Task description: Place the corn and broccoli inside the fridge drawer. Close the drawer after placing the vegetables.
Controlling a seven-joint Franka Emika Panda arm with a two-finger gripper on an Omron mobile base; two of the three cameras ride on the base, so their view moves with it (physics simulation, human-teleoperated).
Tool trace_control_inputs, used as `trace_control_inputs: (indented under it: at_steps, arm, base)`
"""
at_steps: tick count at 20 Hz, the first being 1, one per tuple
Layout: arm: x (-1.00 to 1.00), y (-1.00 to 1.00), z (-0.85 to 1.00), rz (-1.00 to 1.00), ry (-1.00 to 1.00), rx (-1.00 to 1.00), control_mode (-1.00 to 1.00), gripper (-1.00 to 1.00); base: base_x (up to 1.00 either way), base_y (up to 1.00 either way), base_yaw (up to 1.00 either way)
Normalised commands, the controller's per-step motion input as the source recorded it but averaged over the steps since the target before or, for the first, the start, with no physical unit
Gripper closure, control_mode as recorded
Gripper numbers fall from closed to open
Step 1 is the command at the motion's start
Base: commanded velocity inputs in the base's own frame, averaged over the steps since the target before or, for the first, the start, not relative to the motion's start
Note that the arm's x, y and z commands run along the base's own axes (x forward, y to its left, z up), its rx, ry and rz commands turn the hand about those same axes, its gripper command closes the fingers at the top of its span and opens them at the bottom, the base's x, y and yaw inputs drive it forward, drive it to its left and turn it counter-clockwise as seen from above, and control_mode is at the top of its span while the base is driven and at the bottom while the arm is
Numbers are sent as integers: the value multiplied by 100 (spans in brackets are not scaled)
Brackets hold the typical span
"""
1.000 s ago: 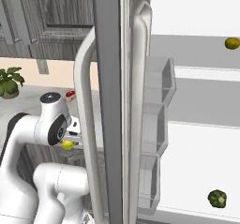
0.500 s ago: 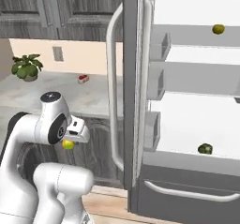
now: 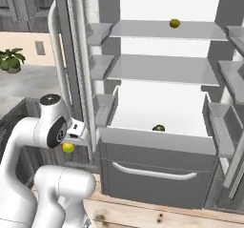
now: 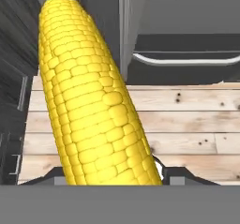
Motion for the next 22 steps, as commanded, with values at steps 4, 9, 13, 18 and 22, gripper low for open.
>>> trace_control_inputs:
  at_steps: [4,9,13,18,22]
  arm:
    - [0,0,0,0,0,0,100,100]
    - [0,0,0,0,0,0,100,100]
    - [0,0,0,0,0,0,100,100]
    - [0,0,0,0,0,0,100,100]
    - [0,0,0,0,0,0,100,100]
  base:
    - [0,-100,5]
    - [34,-91,8]
    - [86,-37,2]
    - [70,-19,5]
    - [21,-60,8]
